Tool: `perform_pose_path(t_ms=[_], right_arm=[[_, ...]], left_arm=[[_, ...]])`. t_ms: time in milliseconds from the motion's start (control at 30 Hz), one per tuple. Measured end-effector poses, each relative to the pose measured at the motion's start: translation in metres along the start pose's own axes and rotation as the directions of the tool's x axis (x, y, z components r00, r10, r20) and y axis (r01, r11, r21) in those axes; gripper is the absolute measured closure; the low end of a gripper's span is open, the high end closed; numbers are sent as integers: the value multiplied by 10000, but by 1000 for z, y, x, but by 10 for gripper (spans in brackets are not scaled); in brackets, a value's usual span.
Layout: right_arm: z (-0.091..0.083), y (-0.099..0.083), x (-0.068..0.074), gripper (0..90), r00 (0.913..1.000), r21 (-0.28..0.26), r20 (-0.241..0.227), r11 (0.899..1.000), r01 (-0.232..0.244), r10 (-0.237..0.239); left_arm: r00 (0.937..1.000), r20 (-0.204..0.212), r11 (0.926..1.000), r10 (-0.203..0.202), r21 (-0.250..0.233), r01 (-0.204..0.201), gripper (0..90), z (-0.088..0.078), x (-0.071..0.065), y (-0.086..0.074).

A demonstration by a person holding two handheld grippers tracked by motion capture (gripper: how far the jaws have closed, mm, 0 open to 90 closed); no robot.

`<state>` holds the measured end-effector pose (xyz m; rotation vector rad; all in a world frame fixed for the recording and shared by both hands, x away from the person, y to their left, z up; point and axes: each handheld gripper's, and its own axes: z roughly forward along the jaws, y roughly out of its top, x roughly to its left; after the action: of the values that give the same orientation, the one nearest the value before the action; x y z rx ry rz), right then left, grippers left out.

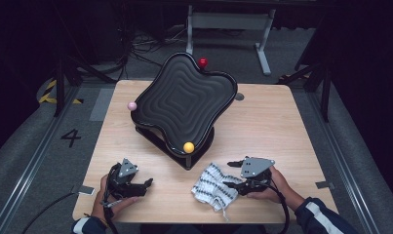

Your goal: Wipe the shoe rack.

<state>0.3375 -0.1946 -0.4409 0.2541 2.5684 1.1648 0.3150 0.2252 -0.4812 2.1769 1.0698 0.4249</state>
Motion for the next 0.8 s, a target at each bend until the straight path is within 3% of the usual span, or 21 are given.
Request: perform_pose_path(t_ms=[267,500,800], right_arm=[[-10,-10,-17,366,9972,-17,581,9989,-467,467],[-21,-26,-34,364,9869,172,1383,9962,-858,826],[-29,-45,-47,357,9749,532,1771,9879,-1460,1346]], left_arm=[[10000,17,10000,-5,-19,5,218,0,0,0],[10000,8,10000,-7,-1,7,218,0,0,0],[10000,5,10000,24,17,-24,218,0,0,0]])
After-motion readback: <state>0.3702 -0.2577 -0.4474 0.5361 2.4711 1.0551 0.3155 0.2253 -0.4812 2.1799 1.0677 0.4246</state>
